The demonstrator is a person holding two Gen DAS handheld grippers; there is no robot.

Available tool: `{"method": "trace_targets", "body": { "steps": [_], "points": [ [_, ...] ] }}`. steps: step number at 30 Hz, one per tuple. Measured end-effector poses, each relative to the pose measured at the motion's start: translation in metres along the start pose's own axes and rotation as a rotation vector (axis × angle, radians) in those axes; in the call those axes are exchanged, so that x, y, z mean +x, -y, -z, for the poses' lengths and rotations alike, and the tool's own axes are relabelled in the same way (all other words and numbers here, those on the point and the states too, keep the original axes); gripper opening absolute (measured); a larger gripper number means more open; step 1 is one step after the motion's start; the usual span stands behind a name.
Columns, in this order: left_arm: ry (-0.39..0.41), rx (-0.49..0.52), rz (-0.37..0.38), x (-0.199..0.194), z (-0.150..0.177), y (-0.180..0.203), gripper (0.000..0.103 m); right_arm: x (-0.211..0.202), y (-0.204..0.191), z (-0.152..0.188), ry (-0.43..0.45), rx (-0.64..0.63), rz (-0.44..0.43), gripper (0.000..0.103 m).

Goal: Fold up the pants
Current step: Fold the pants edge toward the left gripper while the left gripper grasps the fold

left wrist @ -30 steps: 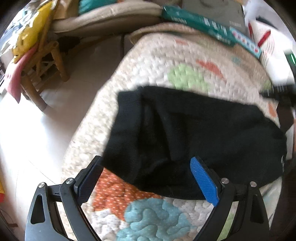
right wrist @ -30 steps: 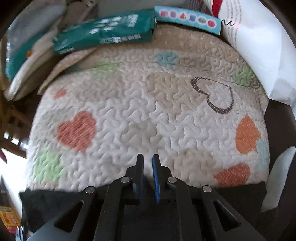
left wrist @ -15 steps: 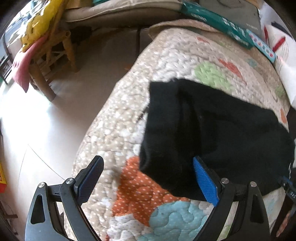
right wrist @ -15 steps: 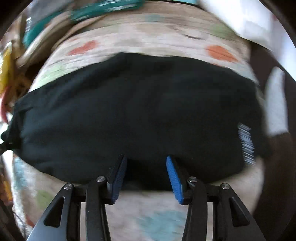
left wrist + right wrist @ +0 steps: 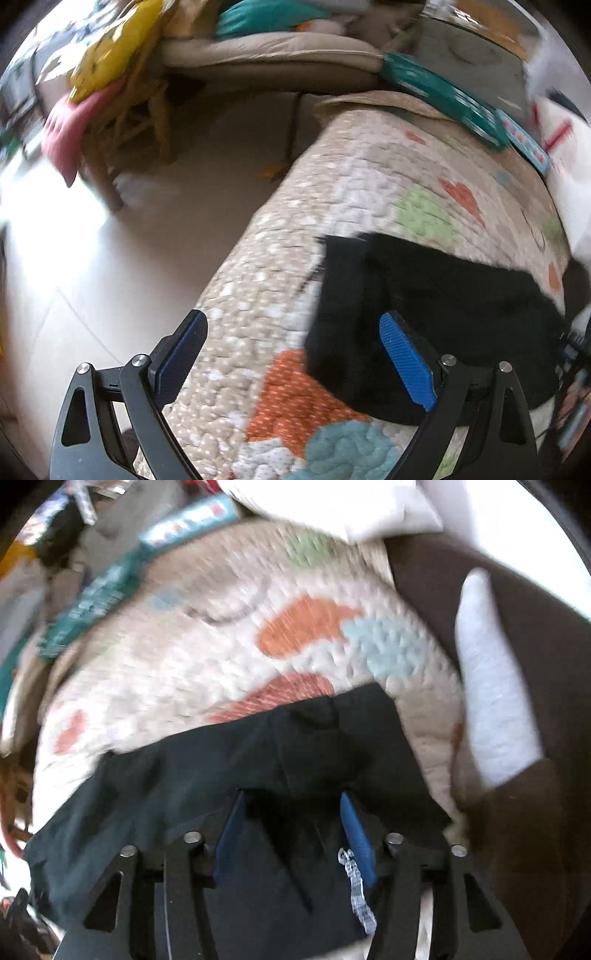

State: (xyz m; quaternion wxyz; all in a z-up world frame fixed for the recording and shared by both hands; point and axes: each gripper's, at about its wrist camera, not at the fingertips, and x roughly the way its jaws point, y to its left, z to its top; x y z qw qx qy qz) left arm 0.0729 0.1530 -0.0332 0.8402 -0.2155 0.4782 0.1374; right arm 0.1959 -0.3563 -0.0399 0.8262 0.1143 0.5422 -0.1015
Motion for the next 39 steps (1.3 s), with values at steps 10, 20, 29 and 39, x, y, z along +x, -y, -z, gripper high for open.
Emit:
{"method": "trace_targets", "body": {
  "steps": [10,20,29,39],
  "points": [
    [-0.058,-0.264,0.062,0.007,-0.001,-0.063,0.094,-0.055,-0.12,0.032,0.118,-0.452,0.008,0.07],
    [-0.113,-0.261,0.165,0.012,0.032,-0.046,0.094,-0.048,-0.295,0.077,-0.05,-0.761,-0.314,0.07],
    [-0.096,-0.275,0.154,0.006,0.03,-0.053,0.094,-0.009,-0.415,0.124,-0.213,-1.033,-0.42,0.07],
    [-0.051,-0.165,0.108,-0.002,0.029,-0.043,0.094,0.007,-0.458,0.17,-0.261,-1.243,-0.384,0.079]
  ]
}}
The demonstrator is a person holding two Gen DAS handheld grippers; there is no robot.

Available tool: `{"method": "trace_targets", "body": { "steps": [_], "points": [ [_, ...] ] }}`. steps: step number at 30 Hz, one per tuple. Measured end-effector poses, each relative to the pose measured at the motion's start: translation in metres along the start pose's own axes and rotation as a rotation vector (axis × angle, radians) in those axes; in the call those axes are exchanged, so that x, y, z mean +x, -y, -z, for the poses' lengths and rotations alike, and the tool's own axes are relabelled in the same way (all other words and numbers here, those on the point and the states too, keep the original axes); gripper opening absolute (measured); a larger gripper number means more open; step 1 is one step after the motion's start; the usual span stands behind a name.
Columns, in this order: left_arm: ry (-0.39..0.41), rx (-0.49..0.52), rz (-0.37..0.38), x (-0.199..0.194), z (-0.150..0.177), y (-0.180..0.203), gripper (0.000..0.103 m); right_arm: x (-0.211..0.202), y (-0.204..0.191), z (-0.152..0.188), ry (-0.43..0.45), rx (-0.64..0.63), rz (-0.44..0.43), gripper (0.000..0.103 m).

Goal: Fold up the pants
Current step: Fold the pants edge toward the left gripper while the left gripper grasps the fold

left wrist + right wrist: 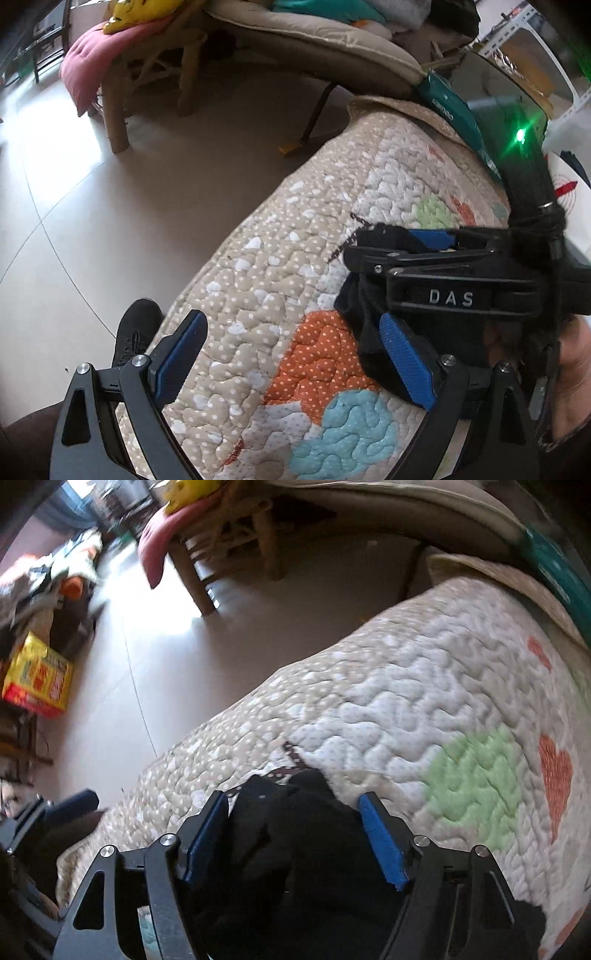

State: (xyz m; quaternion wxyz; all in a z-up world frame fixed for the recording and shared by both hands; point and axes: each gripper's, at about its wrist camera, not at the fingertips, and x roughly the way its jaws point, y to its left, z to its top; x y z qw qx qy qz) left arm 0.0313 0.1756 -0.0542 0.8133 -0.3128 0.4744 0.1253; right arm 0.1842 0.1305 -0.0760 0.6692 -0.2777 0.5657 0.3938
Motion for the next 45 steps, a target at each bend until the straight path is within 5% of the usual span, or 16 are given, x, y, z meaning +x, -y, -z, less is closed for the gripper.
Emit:
{"method": "trace_targets", "body": {
  "steps": [2,7,10,22,28,30,33,34,45],
  "points": [
    [-0.004,0.009,-0.011,0.004,0.002,0.0,0.094,0.002,-0.006,-0.001,-0.015,-0.039,0.019,0.074],
    [-0.007,-0.007,-0.004,0.016,0.002,-0.001,0.094,-0.003,-0.002,0.001,-0.027,-0.041,0.057,0.039],
    [0.002,0.011,0.006,0.021,0.004,0.006,0.094,-0.008,0.0,0.004,-0.019,-0.045,0.076,0.034],
    [0.052,0.131,0.079,0.024,0.009,0.034,0.094,-0.032,-0.005,0.01,0.005,-0.06,0.137,0.033],
    [-0.002,0.082,0.125,0.049,0.002,0.03,0.094,-0.018,0.005,0.005,-0.015,0.025,0.071,0.046],
    [-0.011,0.108,0.1,0.049,0.001,0.035,0.082,-0.015,0.003,0.006,-0.02,0.023,0.083,0.045],
    [-0.005,0.141,0.1,0.041,0.0,0.04,0.048,-0.013,-0.002,0.007,-0.019,0.009,0.119,0.036],
    [-0.016,0.139,0.153,0.039,-0.001,0.041,0.017,-0.016,-0.003,0.007,-0.012,0.012,0.118,0.033],
    [0.009,0.16,0.242,0.005,-0.006,0.073,0.017,-0.074,0.011,0.03,0.108,0.039,0.098,0.03]
  ]
}}
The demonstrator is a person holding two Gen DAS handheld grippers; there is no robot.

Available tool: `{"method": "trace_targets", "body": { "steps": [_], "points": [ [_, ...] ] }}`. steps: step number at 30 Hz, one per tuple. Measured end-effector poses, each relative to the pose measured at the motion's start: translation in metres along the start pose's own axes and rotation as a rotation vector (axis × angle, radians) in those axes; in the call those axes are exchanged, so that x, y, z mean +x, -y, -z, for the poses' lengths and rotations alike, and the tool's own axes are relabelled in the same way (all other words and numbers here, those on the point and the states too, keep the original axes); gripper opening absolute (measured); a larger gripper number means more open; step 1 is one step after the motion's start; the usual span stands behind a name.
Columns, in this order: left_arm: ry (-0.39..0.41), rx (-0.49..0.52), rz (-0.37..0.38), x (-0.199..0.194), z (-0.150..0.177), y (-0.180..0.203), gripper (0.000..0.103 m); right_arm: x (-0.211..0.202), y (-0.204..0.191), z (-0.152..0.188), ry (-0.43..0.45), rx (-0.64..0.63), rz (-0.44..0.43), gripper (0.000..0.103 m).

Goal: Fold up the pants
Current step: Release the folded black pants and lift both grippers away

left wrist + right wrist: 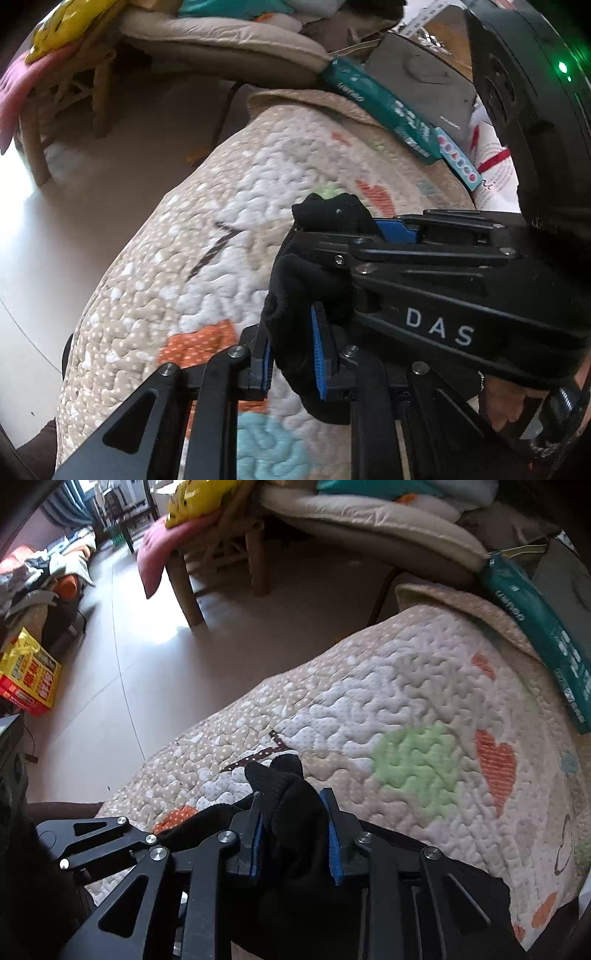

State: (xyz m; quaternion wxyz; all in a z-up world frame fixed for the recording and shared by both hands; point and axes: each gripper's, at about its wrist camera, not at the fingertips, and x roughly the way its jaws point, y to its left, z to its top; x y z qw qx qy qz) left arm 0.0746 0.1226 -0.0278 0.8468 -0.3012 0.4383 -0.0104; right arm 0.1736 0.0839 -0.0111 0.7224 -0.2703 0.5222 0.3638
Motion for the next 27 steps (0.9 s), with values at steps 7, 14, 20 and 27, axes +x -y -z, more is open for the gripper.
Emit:
{"method": "trace_targets", "body": {
  "steps": [7,14,20,27],
  "points": [
    [-0.019,0.032,0.034,0.027,0.008,0.067,0.017,-0.025,0.054,0.033,0.061,0.113,-0.011,0.03],
    [-0.104,0.091,0.067,0.08,0.039,0.138,0.018,-0.035,0.134,0.11,0.042,0.27,-0.007,0.031],
    [-0.18,0.146,0.123,0.083,0.07,0.158,0.047,-0.044,0.189,0.176,0.079,0.446,0.007,0.064],
    [-0.124,0.264,0.098,0.028,0.088,0.145,0.06,-0.07,0.226,0.234,0.074,0.587,0.221,0.066]
  ]
}}
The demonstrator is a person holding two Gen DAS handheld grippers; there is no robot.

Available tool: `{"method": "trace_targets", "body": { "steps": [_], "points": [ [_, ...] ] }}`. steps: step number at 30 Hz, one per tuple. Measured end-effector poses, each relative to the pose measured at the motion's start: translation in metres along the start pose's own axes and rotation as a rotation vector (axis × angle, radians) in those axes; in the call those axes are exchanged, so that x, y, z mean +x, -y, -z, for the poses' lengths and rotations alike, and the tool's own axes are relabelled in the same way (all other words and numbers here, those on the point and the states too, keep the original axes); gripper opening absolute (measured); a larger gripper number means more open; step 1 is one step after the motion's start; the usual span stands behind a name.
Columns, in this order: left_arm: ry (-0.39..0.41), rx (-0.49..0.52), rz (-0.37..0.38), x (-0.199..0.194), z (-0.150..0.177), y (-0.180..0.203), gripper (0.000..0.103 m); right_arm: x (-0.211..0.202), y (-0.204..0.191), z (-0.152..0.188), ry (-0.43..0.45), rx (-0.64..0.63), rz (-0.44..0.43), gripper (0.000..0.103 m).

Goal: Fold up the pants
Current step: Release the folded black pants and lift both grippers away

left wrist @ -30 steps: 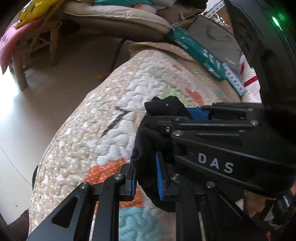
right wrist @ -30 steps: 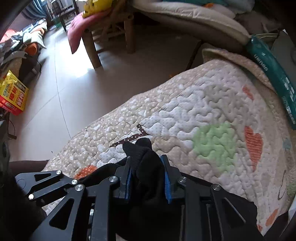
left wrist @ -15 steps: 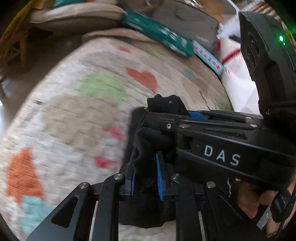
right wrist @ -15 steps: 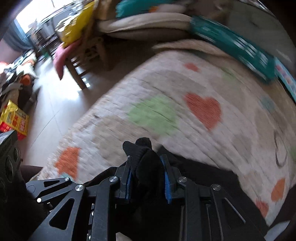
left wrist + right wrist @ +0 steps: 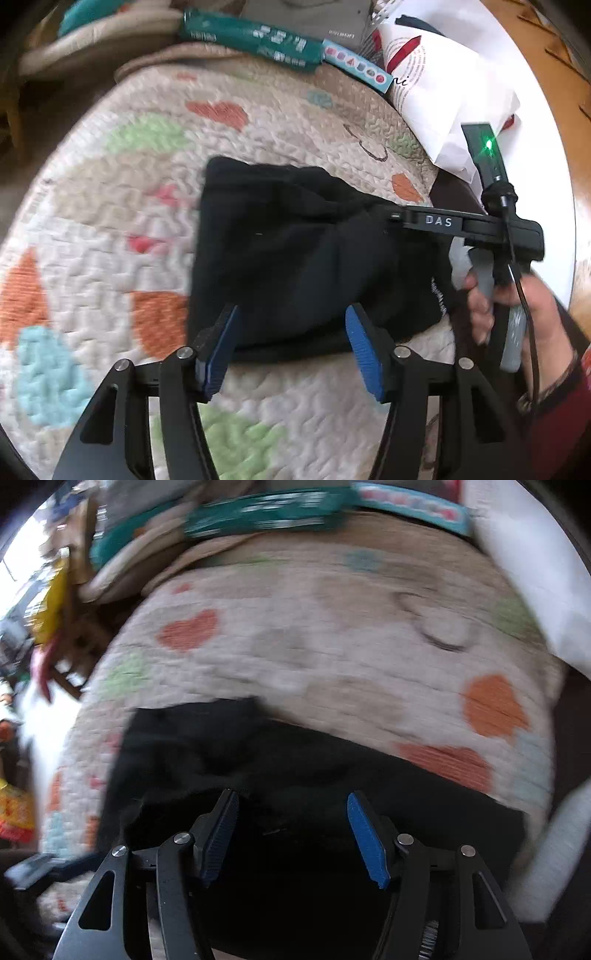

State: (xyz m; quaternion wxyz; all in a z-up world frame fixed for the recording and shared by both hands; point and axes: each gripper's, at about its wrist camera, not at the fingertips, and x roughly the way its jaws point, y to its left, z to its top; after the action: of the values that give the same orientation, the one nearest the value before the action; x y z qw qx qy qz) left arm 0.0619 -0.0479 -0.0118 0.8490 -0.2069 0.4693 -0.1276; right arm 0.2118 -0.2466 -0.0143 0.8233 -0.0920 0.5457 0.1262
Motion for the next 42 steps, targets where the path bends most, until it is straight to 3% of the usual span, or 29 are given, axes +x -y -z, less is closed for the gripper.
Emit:
{"method": "trace_targets", "body": {
  "steps": [3,7,10,13,15,19,21,25,30,33,36,38,40,42],
  "points": [
    [0.022,0.04,-0.035,-0.017,0.007,-0.011,0.062,-0.017,0.017,0.006,0.046,0.06,0.072,0.066],
    [0.017,0.054,-0.103,-0.022,0.011,-0.029,0.063,-0.048,0.012,0.01,0.144,0.135,0.053,0.066],
    [0.004,0.007,-0.112,-0.012,0.004,-0.044,0.063,-0.056,-0.008,0.022,0.147,0.173,-0.137,0.066],
    [0.003,-0.006,-0.107,0.002,-0.006,-0.047,0.063,-0.048,-0.021,0.037,0.121,0.249,-0.399,0.065],
    [-0.004,-0.005,-0.133,0.016,-0.011,-0.048,0.063,-0.031,-0.03,0.043,0.072,0.275,-0.469,0.065],
    [-0.045,-0.026,-0.144,0.036,-0.007,-0.053,0.063,0.007,-0.025,0.053,-0.022,0.317,-0.326,0.064],
    [-0.029,-0.022,-0.143,0.037,-0.003,-0.055,0.063,0.014,-0.013,0.06,-0.042,0.339,-0.193,0.064],
    [0.002,0.034,-0.162,0.037,0.005,-0.051,0.063,-0.006,-0.007,0.055,0.005,0.315,-0.079,0.064],
    [0.06,0.086,-0.209,0.039,0.015,-0.042,0.064,-0.039,-0.067,0.011,0.129,0.044,-0.145,0.064],
    [0.08,0.119,-0.228,0.04,0.019,-0.039,0.064,-0.022,-0.113,-0.029,0.094,-0.089,-0.184,0.063],
    [0.096,0.125,-0.217,0.039,0.021,-0.042,0.064,0.011,-0.146,-0.056,0.0,-0.168,-0.189,0.051],
    [0.101,0.122,-0.212,0.04,0.022,-0.043,0.064,0.035,-0.163,-0.066,-0.055,-0.217,-0.146,0.044],
    [0.106,0.12,-0.212,0.04,0.023,-0.044,0.064,0.049,-0.172,-0.069,-0.093,-0.253,-0.119,0.026],
    [0.117,0.124,-0.218,0.041,0.026,-0.043,0.064,0.06,-0.178,-0.069,-0.119,-0.281,-0.098,0.015]
  ]
}}
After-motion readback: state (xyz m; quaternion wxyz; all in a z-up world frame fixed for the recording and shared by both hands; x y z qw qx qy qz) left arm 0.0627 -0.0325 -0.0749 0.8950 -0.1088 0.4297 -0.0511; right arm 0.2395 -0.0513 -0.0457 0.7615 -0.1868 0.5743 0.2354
